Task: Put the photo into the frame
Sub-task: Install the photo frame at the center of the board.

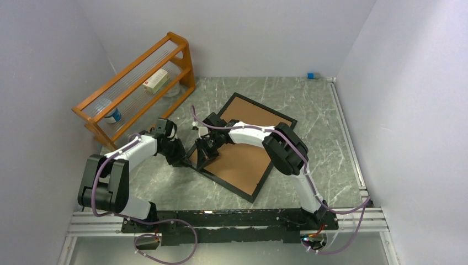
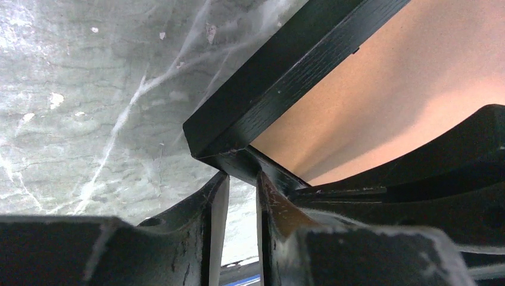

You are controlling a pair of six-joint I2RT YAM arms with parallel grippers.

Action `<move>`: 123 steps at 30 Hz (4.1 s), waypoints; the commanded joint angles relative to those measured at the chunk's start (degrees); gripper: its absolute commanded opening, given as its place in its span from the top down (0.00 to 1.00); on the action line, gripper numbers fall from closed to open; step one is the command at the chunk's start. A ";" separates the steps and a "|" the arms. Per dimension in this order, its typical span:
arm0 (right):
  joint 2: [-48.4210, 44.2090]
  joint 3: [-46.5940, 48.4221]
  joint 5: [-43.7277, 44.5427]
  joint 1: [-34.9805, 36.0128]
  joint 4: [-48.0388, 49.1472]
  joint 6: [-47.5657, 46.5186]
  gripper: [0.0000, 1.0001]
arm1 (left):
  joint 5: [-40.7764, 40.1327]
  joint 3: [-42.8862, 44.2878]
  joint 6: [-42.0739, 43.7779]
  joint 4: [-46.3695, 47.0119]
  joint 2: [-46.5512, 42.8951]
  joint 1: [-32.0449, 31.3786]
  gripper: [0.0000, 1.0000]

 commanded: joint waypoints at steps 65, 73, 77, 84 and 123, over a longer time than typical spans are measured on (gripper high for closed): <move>-22.39 -23.27 -2.30 -3.51 2.73 -3.68 0.85 | -0.40 -2.88 0.87 3.43 0.67 -0.12 0.53; -20.77 -25.33 2.65 -3.42 -2.25 -5.18 0.96 | -2.99 -2.28 0.93 1.84 1.52 -0.12 0.68; -19.21 -24.96 6.56 -3.56 -3.47 -5.66 0.98 | -3.26 -2.26 1.05 1.78 1.50 -0.12 0.69; -17.31 -23.25 11.13 -4.24 -5.81 -8.59 1.00 | -3.27 -2.22 1.37 1.56 1.44 -0.12 0.70; -17.51 -24.84 5.64 -4.08 -3.44 -12.31 1.00 | -3.96 -1.40 1.92 1.60 3.22 -0.12 0.72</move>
